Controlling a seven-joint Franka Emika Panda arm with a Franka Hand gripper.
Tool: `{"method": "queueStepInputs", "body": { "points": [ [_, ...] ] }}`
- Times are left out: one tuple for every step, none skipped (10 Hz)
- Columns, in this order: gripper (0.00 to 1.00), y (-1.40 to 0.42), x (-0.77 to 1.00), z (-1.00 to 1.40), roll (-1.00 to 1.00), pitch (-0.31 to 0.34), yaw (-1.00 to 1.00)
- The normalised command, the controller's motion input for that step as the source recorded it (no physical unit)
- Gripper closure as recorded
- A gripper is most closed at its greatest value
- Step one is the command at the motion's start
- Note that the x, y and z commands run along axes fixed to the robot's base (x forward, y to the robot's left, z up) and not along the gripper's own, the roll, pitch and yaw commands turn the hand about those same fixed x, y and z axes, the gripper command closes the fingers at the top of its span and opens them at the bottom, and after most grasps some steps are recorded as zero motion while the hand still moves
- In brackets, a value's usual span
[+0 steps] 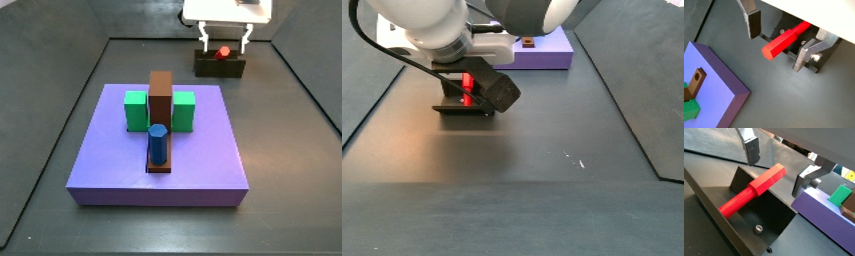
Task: Pick up the red object. Move up. Place the red object on the fixture. Regrasp the red object. Move to above the board. Insert the red object.
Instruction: Regrasp the red object.
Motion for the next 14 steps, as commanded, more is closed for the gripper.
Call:
{"method": "queueStepInputs", "body": {
  "points": [
    [0.0,0.0,0.0,0.21,1.0,0.066,0.13],
    [0.0,0.0,0.04,0.2,1.0,0.123,0.25],
    [0.0,0.05,0.07,0.1,1.0,0.086,0.24],
    [0.0,0.0,0.07,0.23,1.0,0.0,0.19],
    [0.0,0.0,0.16,0.41,1.0,-0.211,0.14],
    [0.0,0.0,0.13,0.39,1.0,-0.451,0.08],
    [0.0,0.0,0.07,0.3,1.0,-0.531,0.0],
    [0.0,0.03,0.05,0.17,1.0,-0.56,0.0],
    [0.0,0.07,0.0,0.09,1.0,-0.474,0.0],
    [0.0,0.12,-0.02,0.0,1.0,-0.226,0.0],
    [0.0,0.09,-0.23,-0.01,1.0,0.154,0.07],
    [0.0,0.05,-0.26,0.0,1.0,0.237,0.1],
    [0.0,0.02,-0.29,0.0,1.0,0.369,0.15],
    [0.0,0.0,-0.2,0.0,1.0,0.469,0.31]
  ]
}}
